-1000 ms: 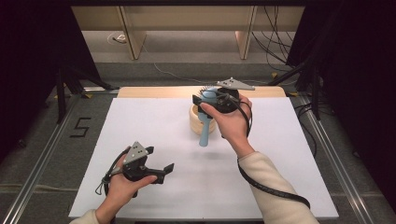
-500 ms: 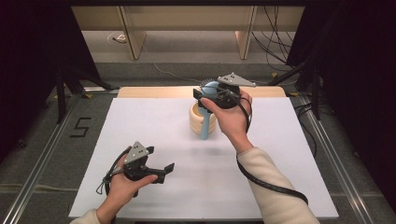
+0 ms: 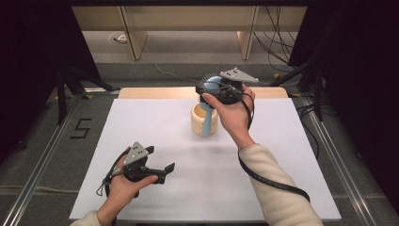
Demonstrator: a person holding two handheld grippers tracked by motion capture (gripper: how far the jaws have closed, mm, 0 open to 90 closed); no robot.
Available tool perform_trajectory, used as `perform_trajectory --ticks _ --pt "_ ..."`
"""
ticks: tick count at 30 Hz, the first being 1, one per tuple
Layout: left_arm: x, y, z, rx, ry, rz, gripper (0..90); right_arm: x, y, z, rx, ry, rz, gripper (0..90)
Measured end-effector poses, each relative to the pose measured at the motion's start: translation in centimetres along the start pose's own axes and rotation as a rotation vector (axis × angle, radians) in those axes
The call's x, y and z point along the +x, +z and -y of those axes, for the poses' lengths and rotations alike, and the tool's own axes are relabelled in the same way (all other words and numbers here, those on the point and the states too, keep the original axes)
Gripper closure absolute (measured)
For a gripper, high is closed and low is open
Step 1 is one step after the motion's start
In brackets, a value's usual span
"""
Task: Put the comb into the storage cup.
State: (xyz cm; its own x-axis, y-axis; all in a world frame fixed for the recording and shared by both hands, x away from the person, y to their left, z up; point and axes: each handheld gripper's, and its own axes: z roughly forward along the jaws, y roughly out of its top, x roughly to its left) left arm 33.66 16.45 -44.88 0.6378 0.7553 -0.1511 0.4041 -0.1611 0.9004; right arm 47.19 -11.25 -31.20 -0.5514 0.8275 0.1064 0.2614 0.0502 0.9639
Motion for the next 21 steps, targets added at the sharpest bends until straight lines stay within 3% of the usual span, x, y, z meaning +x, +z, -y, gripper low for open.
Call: perform_trajectory --ticks 21 --pt "0.3 0.0 0.0 -0.002 -0.006 -0.009 0.0 0.0 0.4 -1.5 -0.018 -0.009 0.007 20.7"
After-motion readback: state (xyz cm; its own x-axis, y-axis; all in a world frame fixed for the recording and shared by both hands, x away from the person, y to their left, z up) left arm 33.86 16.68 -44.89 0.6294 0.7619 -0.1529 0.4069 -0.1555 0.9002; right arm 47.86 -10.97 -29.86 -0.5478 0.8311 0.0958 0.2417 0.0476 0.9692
